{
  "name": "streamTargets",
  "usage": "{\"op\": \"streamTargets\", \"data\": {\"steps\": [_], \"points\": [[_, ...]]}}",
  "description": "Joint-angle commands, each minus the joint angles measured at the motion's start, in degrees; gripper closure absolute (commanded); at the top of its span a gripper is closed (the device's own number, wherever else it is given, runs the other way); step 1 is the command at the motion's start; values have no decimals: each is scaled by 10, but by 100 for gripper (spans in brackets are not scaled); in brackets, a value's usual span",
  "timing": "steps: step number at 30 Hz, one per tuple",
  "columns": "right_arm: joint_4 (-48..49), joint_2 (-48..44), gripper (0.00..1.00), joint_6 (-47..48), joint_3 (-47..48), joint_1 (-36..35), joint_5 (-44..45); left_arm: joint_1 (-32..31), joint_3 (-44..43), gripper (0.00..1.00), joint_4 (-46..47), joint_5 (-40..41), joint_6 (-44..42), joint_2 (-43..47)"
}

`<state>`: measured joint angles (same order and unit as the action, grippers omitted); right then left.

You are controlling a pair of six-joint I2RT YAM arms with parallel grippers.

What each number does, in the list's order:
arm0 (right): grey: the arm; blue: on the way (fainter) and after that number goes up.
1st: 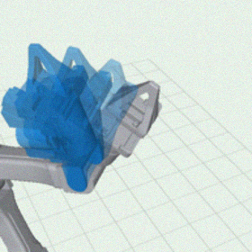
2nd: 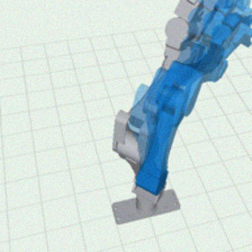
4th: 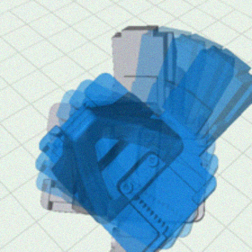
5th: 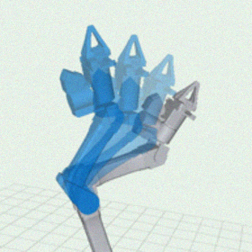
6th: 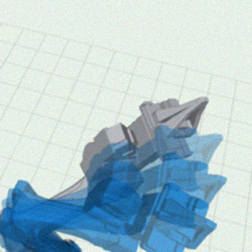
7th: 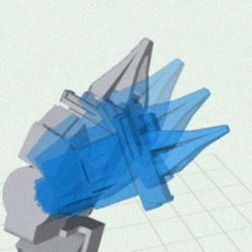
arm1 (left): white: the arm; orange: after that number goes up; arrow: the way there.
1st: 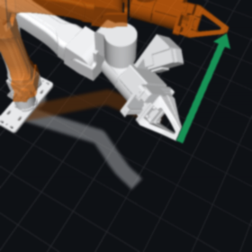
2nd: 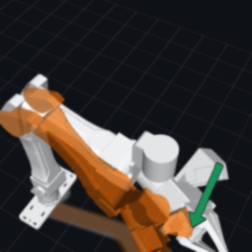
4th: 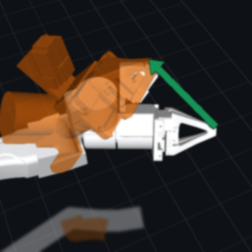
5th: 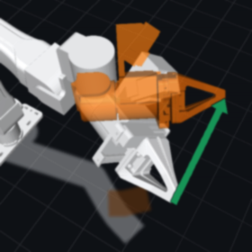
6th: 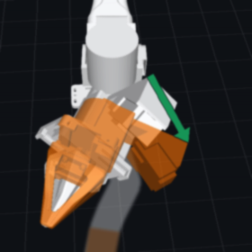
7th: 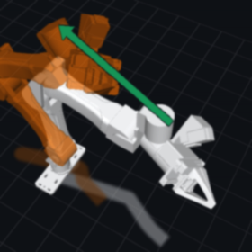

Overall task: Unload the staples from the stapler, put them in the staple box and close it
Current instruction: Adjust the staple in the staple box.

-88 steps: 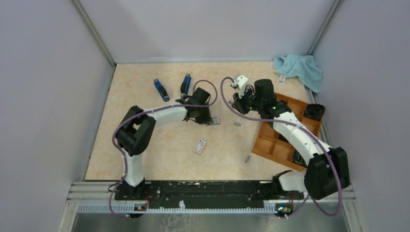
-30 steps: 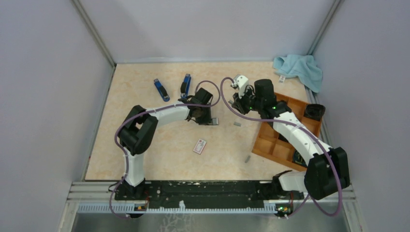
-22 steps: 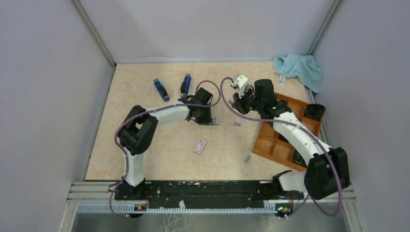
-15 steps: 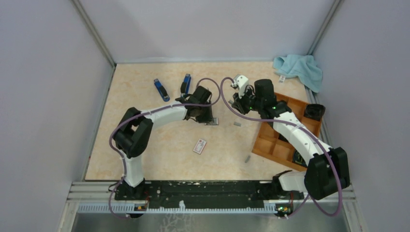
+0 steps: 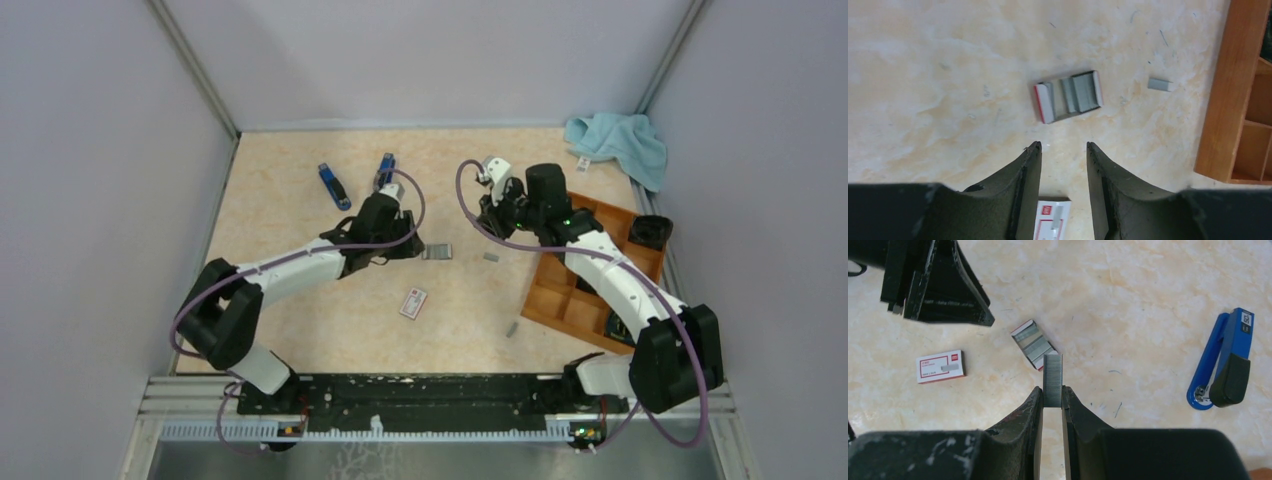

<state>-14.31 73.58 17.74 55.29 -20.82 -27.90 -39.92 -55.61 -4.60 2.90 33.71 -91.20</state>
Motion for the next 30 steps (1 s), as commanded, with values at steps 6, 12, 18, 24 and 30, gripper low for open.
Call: {"op": "streamTargets", "data": {"steps": [6, 12, 18, 24, 30], "points": [[3, 15, 89, -13, 37, 2, -36, 57, 15, 58, 91, -121, -33, -1], [3, 16, 89, -12, 38, 2, -26, 27, -25, 59, 76, -108, -37, -31], [1, 16, 89, -11, 37, 2, -32, -11, -87, 59, 34, -68, -28, -91], [-2, 13, 89, -9, 39, 2, -34, -20, -116, 59, -6, -21, -28, -131], [-3, 11, 89, -6, 39, 1, -33, -19, -127, 59, -23, -1, -36, -148]]}}
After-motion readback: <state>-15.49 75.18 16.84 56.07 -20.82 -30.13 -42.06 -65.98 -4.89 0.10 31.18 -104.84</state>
